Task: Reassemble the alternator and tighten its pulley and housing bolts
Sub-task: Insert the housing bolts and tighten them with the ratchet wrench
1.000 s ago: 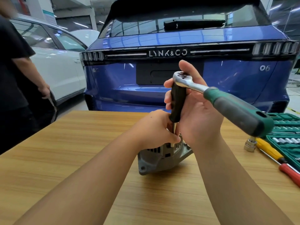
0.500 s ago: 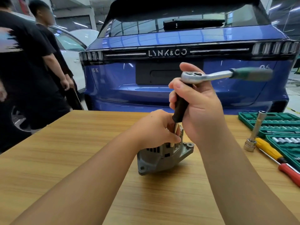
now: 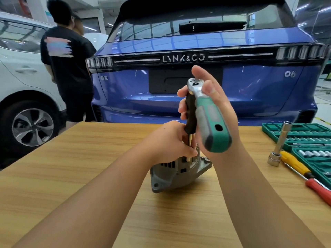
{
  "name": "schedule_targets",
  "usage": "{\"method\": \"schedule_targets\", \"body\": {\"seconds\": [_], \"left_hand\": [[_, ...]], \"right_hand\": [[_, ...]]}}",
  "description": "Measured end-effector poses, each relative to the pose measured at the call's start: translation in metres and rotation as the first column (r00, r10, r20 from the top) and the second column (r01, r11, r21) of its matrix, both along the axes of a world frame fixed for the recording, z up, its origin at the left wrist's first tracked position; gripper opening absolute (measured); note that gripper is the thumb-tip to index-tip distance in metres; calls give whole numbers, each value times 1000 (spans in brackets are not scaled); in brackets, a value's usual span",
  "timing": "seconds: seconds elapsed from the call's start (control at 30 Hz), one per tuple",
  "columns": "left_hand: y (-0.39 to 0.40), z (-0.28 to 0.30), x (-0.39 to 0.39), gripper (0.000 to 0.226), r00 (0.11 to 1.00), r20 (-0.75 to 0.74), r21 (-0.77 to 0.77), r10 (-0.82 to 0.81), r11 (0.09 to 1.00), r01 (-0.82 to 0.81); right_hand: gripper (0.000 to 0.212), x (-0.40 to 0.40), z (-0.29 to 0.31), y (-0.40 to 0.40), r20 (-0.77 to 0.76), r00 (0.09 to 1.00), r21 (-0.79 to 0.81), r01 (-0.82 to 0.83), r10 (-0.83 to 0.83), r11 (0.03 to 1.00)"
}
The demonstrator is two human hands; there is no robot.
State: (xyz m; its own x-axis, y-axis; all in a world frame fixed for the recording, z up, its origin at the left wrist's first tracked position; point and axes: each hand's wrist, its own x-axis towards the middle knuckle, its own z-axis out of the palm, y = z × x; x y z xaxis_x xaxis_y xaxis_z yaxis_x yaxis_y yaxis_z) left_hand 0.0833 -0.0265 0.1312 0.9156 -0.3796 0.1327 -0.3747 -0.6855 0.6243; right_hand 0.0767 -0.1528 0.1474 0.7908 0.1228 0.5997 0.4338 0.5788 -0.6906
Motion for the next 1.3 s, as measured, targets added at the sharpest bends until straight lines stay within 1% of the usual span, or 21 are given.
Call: {"method": "schedule_targets", "body": {"seconds": [0.03, 0.1, 0.13, 0.2, 0.23, 0.3, 0.37, 0.47, 0.53, 0.6, 0.67, 0.73, 0.83, 0.9, 1.0, 1.03, 1.1, 1.13, 1.2, 1.27, 1.3], "left_hand": [[-2, 0, 2, 12, 1000, 5, 9, -4, 1000, 4], [-5, 0, 5, 12, 1000, 23, 67, -10, 998, 9], [-6, -1, 6, 10, 1000, 25, 106, -17, 994, 15], [-7, -1, 8, 8, 999, 33, 151, -24, 988, 19], [-6, -1, 9, 8, 999, 33, 151, -19, 988, 14], [-5, -2, 12, 10, 1000, 27, 142, 1, 990, -5], [-3, -3, 14, 8, 999, 27, 132, 18, 991, -21], [-3, -4, 14, 7, 1000, 26, 124, 16, 992, -19], [-2, -4, 14, 9, 1000, 27, 121, 12, 992, -15], [-3, -5, 13, 9, 999, 29, 111, 17, 994, -20], [-2, -5, 11, 9, 999, 36, 102, 32, 994, -35], [-1, -7, 11, 9, 998, 38, 95, 44, 994, -48], [-1, -6, 12, 8, 998, 39, 93, 42, 995, -45], [-1, -7, 12, 8, 999, 36, 90, 39, 995, -42], [-3, -9, 14, 12, 999, 7, 11, 52, 999, -52], [-4, -10, 15, 14, 998, 2, 11, 56, 998, -56], [-5, -8, 15, 14, 999, 20, 90, 38, 995, -40], [-5, -8, 14, 10, 999, 30, 102, 15, 995, -18], [-5, -7, 10, 14, 1000, 17, 96, -17, 995, 15], [-6, -7, 10, 13, 1000, 20, 85, -21, 996, 19], [-6, -7, 10, 10, 1000, 21, 91, -18, 996, 16]], "right_hand": [[47, 0, 1, 1, -24, 998, 3, 52, -52, 999], [53, 2, 1, 3, -52, 978, 2, 202, -202, 979], [47, 4, 1, 3, -54, 959, 0, 279, -278, 960], [20, 10, 0, 1, -66, 926, -8, 372, -372, 928], [12, 11, 0, 1, -83, 924, -24, 372, -373, 928], [8, 12, -1, 0, -100, 961, -38, 254, -257, 966], [27, 14, -3, -2, -47, 987, -22, 153, -154, 988], [39, 12, -6, 1, 145, 968, -52, 215, -206, 975], [43, 10, -9, 4, 205, 945, -68, 272, -253, 960], [46, 8, -8, 4, 181, 951, -96, 269, -249, 958], [47, 8, -4, 2, 91, 988, -101, 135, -126, 986], [44, 7, 2, 0, 38, 999, -54, 35, -33, 998], [54, 8, 2, -2, 40, 999, -33, -34, 35, 999], [47, 9, -1, -2, 24, 998, -21, -56, 56, 998], [45, 9, -3, -2, -42, 999, -32, 21, -22, 999], [51, 9, -4, -2, -37, 996, -53, 73, -75, 996], [60, 6, -5, 1, -27, 981, -73, 189, -191, 979], [53, 6, -6, 4, -30, 965, -81, 257, -260, 963], [23, 7, -5, 8, -46, 925, -76, 373, -377, 925], [16, 9, -3, 5, -124, 903, -85, 402, -410, 912], [15, 10, -2, 0, -152, 920, -86, 353, -362, 932]]}}
